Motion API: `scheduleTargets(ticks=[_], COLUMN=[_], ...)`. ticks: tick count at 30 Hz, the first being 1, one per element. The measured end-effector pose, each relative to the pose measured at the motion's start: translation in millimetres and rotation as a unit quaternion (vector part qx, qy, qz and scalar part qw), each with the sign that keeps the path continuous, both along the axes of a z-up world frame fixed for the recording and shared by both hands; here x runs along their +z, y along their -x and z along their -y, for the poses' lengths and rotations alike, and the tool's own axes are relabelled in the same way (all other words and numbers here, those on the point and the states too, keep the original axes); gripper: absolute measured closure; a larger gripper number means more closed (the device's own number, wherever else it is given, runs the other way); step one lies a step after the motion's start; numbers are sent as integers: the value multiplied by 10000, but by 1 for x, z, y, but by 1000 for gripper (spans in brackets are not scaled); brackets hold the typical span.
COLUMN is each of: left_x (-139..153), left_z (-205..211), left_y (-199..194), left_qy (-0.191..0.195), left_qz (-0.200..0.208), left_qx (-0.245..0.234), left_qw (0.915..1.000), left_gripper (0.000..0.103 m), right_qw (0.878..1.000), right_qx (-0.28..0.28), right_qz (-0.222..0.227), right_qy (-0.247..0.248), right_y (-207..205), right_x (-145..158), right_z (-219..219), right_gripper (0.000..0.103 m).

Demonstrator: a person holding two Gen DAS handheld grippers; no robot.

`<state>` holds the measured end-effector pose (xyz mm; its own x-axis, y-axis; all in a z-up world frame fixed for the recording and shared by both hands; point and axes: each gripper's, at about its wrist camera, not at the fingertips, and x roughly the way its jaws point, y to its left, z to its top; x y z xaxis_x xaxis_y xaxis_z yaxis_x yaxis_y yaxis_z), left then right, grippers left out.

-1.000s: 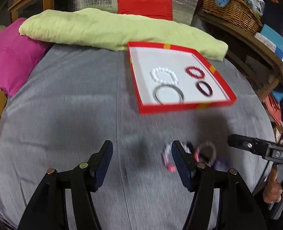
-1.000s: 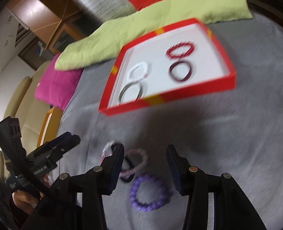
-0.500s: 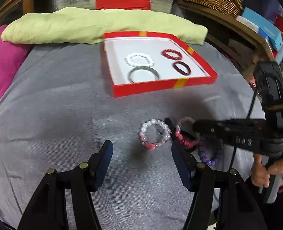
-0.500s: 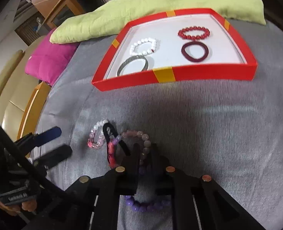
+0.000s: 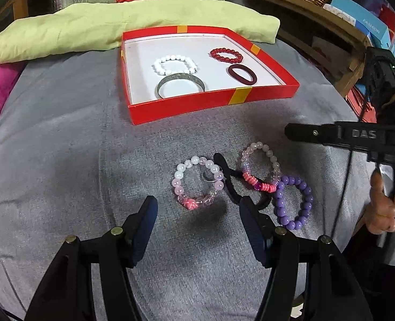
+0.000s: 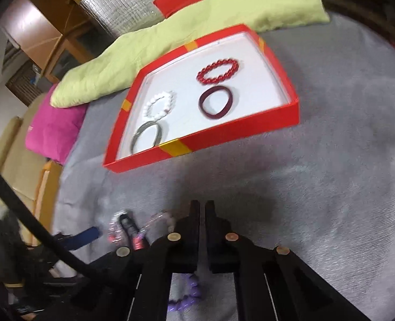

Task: Organize jewelry
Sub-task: 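Grasp the pink bead bracelet with the left tool while the right tool grasps the pale pink bead bracelet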

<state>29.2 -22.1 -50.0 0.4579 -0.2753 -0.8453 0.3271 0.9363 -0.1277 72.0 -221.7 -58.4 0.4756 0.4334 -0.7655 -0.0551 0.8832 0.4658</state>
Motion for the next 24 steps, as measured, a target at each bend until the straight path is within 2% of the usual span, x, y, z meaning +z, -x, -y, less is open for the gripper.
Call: scheduleTargets(ticks=[2, 4, 5, 9, 10, 12, 15, 17, 19, 24], left_x=[-1, -1, -1, -5, -7, -7, -6, -6, -6, -4], left_z=[0, -2, -3, -3, -4, -7, -11, -14, -16, -20], left_y=[-3, -4, -4, -5, -5, -5, -4, -5, -5, -6], left_qy=[-28, 31, 48, -91, -128, -119, -148, -166, -200, -202], left_qz=[43, 65, 82, 63, 45, 56, 107, 122, 133, 181], left_qx=[50, 62, 51, -43, -24, 14, 52, 116, 182, 281], left_qw=[10000, 10000, 9999, 9999, 9999, 9999, 9998, 9997, 9995, 9992], left_gripper=[39, 39, 40, 70, 75, 75, 83, 86, 92, 92], right_qw=[9996, 9991, 9990, 9980, 9978, 9970, 9938, 9902, 9871, 9854], right_qx=[163, 348, 394, 624, 642, 693, 844, 910, 911, 469], right_qz=[-149, -184, -153, -134, -127, -129, 107, 287, 398, 643], right_qy=[-202, -164, -123, 21, 84, 315, 712, 1021, 1251, 1503], right_y=[0, 1, 2, 6, 6, 6, 10, 13, 15, 14], right_x=[-1, -1, 0, 1, 0, -5, -5, -4, -4, 3], right_z=[-3, -12, -15, -30, -33, -41, -56, -63, -67, -52], right_gripper=[94, 82, 80, 79, 79, 79, 80, 95, 94, 94])
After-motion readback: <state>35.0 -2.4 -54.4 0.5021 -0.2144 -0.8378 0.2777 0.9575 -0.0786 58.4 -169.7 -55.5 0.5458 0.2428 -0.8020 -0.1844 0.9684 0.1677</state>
